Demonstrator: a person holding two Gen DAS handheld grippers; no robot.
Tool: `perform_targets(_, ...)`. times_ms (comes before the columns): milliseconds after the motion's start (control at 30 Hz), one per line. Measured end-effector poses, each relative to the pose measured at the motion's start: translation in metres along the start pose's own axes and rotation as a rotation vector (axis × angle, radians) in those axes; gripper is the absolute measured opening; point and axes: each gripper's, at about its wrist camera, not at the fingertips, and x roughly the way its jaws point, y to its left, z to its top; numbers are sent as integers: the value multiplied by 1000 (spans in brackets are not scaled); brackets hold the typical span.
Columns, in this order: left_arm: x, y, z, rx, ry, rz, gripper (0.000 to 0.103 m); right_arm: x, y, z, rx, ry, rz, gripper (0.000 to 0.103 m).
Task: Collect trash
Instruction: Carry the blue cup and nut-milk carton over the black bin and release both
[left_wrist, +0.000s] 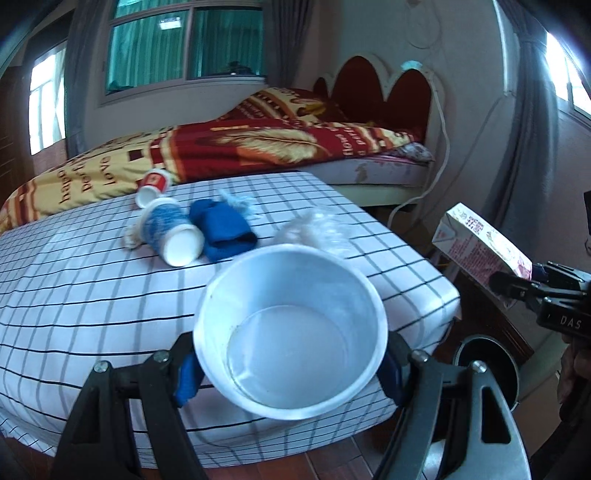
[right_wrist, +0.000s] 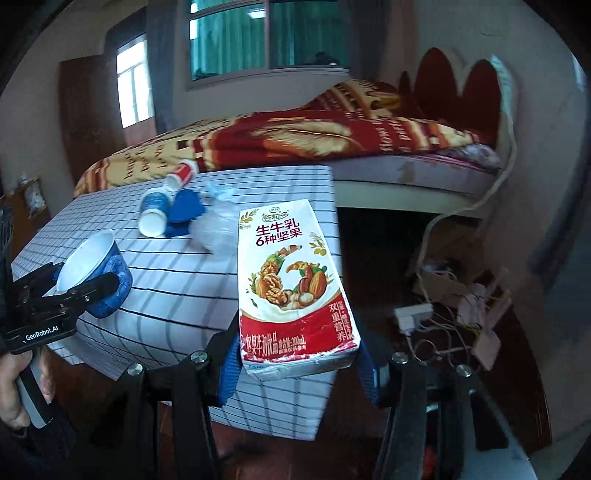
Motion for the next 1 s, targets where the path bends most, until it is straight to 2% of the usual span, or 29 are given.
perform_targets(367, 12, -73, -3, 94, 26, -123, 77, -32, -68, -49, 129, 30, -115, 55)
perform_targets(1000, 24, -161, -13, 210, 64, -276, 77, -72, -132, -103, 244, 47, -247, 55)
